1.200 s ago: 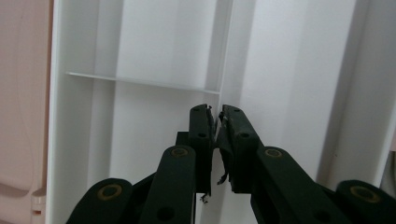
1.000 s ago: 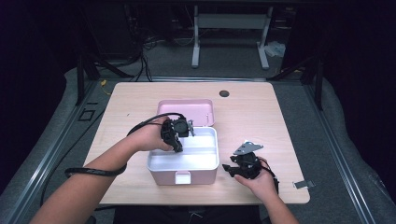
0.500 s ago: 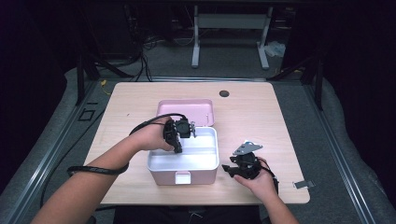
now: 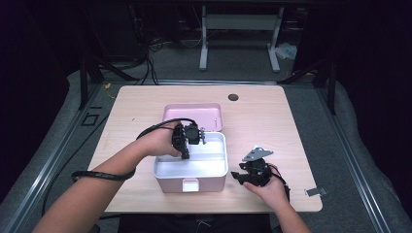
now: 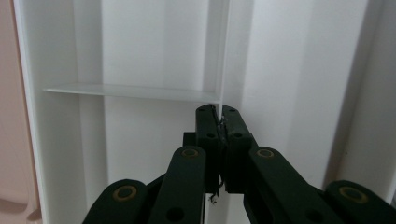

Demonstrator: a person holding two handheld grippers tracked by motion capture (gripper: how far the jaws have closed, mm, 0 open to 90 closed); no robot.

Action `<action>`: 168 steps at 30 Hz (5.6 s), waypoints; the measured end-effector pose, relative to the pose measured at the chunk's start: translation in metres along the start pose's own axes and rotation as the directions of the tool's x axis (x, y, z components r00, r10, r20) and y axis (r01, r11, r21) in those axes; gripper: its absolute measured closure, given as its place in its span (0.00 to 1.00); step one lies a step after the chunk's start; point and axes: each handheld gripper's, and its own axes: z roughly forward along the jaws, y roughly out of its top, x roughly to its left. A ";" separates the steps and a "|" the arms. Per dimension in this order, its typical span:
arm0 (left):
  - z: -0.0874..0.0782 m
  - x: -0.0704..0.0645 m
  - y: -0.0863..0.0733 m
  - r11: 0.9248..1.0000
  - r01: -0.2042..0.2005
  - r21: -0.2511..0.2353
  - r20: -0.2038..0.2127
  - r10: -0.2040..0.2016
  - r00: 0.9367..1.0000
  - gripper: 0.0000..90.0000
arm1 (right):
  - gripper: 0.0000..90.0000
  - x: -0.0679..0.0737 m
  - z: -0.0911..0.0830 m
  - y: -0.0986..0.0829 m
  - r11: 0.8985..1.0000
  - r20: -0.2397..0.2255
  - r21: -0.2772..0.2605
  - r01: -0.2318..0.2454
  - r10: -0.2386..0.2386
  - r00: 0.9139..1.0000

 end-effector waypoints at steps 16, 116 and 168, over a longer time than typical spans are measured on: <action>-0.007 0.000 0.002 1.000 -0.003 0.014 -0.012 0.003 1.000 0.99 | 0.56 -0.001 0.001 0.000 1.000 -0.004 0.002 -0.006 0.006 1.000; 0.082 -0.002 -0.248 0.670 0.737 -0.089 -0.065 -0.742 0.667 0.74 | 0.53 0.000 0.002 0.001 1.000 0.013 0.008 -0.022 0.021 1.000; 0.082 -0.005 -0.250 0.666 0.737 -0.115 -0.066 -0.745 0.664 0.74 | 0.43 -0.074 -0.018 0.085 0.858 0.029 0.483 0.174 -0.214 0.976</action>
